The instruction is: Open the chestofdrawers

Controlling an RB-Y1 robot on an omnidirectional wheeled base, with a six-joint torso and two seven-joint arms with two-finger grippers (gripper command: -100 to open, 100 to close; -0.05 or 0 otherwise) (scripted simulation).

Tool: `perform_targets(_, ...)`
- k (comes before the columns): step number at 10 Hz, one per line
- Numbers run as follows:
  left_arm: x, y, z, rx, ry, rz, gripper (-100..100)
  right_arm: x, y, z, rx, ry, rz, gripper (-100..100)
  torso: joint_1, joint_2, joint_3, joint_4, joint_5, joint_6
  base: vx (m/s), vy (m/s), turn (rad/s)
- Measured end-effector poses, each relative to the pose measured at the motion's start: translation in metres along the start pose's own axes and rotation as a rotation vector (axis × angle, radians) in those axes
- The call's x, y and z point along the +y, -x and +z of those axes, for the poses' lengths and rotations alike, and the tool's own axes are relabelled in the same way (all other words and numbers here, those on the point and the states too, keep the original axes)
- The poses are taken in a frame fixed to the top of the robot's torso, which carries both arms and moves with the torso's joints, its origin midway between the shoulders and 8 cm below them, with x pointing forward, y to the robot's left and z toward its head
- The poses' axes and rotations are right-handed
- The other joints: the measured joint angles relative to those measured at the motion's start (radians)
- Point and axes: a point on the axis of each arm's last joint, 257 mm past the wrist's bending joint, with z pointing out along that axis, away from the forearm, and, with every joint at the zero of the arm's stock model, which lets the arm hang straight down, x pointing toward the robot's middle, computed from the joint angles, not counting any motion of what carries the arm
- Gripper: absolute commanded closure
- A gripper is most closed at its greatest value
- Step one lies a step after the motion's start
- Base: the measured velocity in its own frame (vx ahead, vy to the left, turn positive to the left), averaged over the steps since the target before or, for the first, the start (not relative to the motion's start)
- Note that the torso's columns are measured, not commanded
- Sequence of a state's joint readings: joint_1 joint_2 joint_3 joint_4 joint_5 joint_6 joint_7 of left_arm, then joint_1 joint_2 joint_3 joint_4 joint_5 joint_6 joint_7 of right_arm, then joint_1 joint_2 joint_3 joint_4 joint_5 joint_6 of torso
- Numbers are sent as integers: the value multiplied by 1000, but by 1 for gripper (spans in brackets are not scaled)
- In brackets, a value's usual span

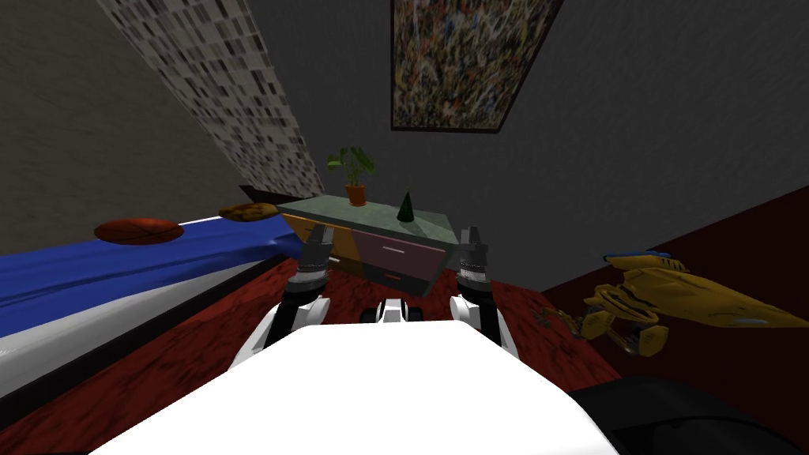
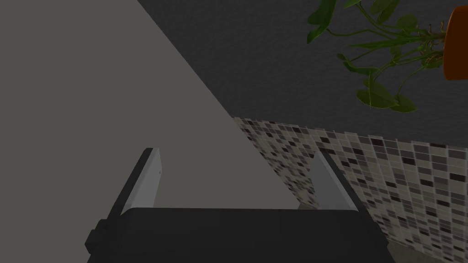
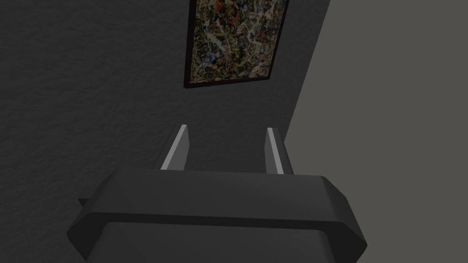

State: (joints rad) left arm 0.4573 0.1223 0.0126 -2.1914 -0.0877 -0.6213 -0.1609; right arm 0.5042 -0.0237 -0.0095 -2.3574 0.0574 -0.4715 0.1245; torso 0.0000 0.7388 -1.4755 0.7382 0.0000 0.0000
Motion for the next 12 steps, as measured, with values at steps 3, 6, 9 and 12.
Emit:
perform_targets(3, 27, -16, -8, 36, 50, 11, -100, 0, 0, 0, 0, 0, 0, 0, 0, -1, -1, 0, 0, 0, 27, -11, -34)
perform_targets(6, 55, -35, -22, 75, 105, 23, -100, 0, 0, 0, 0, 0, 0, 0, 0, -1, -1, 0, 0, 0, 31, -12, -43)
perform_targets(9, 84, -54, -36, 114, 164, 32, -100, 0, 0, 0, 0, 0, 0, 0, 0, -1, 0, 0, 0, 0, 30, -12, -45)
perform_targets(12, 107, -68, -49, 149, 209, 42, -100, 0, 0, 0, 0, 0, 0, 0, 0, 0, 0, 0, 0, 0, 24, -10, -28)
